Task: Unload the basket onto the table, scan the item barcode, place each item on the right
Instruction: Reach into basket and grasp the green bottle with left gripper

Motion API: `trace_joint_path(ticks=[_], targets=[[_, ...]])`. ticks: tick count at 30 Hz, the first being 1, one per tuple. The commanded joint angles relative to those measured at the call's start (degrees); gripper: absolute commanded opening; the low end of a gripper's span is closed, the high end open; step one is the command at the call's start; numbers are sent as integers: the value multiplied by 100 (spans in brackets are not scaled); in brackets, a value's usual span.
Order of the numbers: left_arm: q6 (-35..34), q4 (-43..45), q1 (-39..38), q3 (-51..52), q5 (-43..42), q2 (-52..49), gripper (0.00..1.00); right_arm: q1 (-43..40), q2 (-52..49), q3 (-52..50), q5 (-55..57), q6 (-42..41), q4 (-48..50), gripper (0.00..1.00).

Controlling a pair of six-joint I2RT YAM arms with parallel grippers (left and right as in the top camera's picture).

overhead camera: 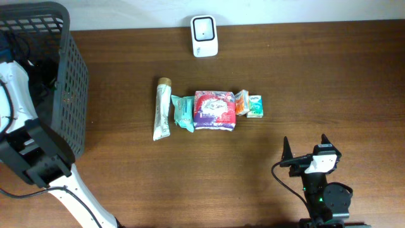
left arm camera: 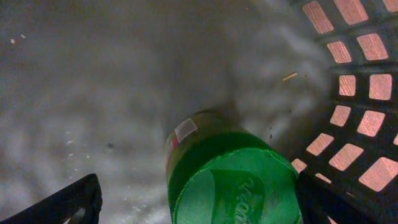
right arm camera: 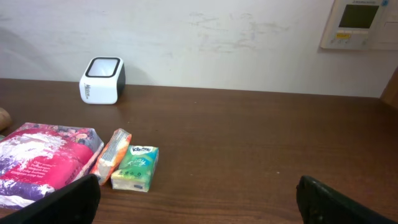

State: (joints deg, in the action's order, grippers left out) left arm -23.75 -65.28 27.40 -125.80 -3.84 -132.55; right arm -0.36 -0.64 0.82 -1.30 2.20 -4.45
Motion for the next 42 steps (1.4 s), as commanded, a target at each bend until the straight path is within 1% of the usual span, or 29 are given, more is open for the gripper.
trace_joint_path(ticks=[1, 3, 5, 6, 7, 8, 9, 10, 13, 14, 15, 18, 20, 21, 22, 25, 29, 33, 37, 39, 40, 42], targets=[[153, -210, -20, -90, 678, -116, 95, 31, 35, -50, 50, 37, -7, 99], [149, -525, -11, -352, 1073, -105, 92, 31, 35, -50, 50, 37, -7, 99], [127, -776, -11, -625, 1115, -105, 91, 31, 35, -50, 50, 37, -7, 99], [131, -835, -11, -767, 964, -105, 93, 31, 35, -50, 50, 37, -7, 99], [136, -850, -22, -872, 551, -105, 94, 31, 35, -50, 50, 37, -7, 99], [175, -787, -28, -949, -162, -105, 95, 31, 35, -50, 50, 37, -7, 99], [205, -658, -28, -949, -610, -105, 95, 31, 35, -50, 50, 37, -7, 99], [203, -540, -31, -946, -883, -105, 95, 31, 35, -50, 50, 37, -7, 99], [205, -444, -107, -946, -885, -149, 96, 31, 35, -50, 50, 37, -7, 99], [317, -448, -153, -920, -883, -201, 96, 31, 35, -50, 50, 37, -7, 99], [466, -533, -212, -914, -807, -284, 97, 31, 35, -50, 50, 37, -7, 99], [448, -850, -313, -914, 417, -494, 94, 31, 35, -50, 50, 37, -7, 99], [431, -1075, -313, -914, 737, -586, 95, 31, 35, -50, 50, 37, -9, 99], [433, -1147, -313, -914, 723, -647, 96, 31, 35, -50, 50, 37, -7, 99], [433, -1211, -313, -914, 728, -734, 96, 31, 35, -50, 50, 37, -7, 99], [431, -1231, -282, -942, 732, -743, 92, 31, 35, -50, 50, 37, -7, 99], [409, -1528, -219, -1250, 826, -723, 80, 31, 35, -50, 50, 37, -7, 99], [411, -1687, -85, -1401, 817, -726, 78, 31, 35, -50, 50, 37, -7, 99], [411, -1681, -85, -1368, 817, -730, 79, 31, 35, -50, 50, 37, -7, 99], [411, -1644, -85, -1294, 820, -739, 82, 31, 35, -50, 50, 37, -7, 99], [411, -1611, -81, -1209, 820, -739, 86, 31, 35, -50, 50, 37, -7, 99], [411, -1596, -81, -1132, 822, -739, 89, 31, 35, -50, 50, 37, -7, 99]])
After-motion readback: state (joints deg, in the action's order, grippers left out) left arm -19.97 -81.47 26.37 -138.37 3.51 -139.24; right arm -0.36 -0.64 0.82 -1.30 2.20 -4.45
